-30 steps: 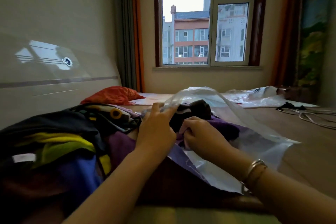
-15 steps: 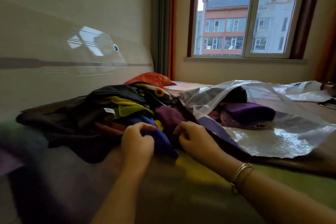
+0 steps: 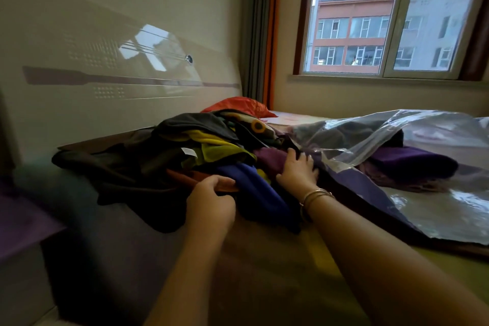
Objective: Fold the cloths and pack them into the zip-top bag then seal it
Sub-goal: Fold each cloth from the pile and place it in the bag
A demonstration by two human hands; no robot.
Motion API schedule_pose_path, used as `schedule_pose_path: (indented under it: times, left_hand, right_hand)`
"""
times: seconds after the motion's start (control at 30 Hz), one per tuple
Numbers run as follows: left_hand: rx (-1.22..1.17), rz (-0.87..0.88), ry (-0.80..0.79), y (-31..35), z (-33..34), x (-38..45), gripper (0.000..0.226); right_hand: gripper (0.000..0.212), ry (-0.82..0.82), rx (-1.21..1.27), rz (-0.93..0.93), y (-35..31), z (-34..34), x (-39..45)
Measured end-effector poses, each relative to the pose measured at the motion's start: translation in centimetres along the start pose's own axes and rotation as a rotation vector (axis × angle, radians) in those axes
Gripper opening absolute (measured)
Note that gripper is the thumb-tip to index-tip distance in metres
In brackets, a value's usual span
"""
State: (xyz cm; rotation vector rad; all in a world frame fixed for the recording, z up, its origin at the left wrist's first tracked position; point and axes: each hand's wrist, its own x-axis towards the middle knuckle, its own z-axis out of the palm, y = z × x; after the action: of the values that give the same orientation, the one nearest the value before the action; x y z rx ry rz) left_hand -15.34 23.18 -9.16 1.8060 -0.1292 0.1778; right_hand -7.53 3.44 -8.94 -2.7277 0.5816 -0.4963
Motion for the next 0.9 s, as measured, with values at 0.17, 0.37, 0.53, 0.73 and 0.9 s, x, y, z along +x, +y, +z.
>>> schedule_pose_path:
  times: [0.17,0.37,0.53,0.73,0.9]
  left_hand:
    - [0.064,0.027,-0.159,0.3,2.1,0.1,0.053]
    - [0.174,0.06,-0.315,-0.5,4.5,-0.2,0.057]
    - [0.263,0.169,-0.351,-0.5,5.3,-1.3,0.076]
    - [0.391,0.701,-0.472,2.5,7.1,-6.8,0.124]
    - [-0.044,0.756,-0.493,5.6,8.6,-9.7,0.056]
  right_hand:
    - [0.012,0.057,-0.002,-0.086,1.6,-0.1,-0.5]
    - [0.016,0.171,0.071,-0.338,3.0,-3.0,-6.7]
    - [0.015,0.117,0.421,-0.25,5.7,-8.2,-12.6]
    - [0.023,-0.145,1.006,0.053,8.8,-14.8,-16.6]
    - [0.022,-0.28,1.377,0.153,11.1,-17.3,-19.3]
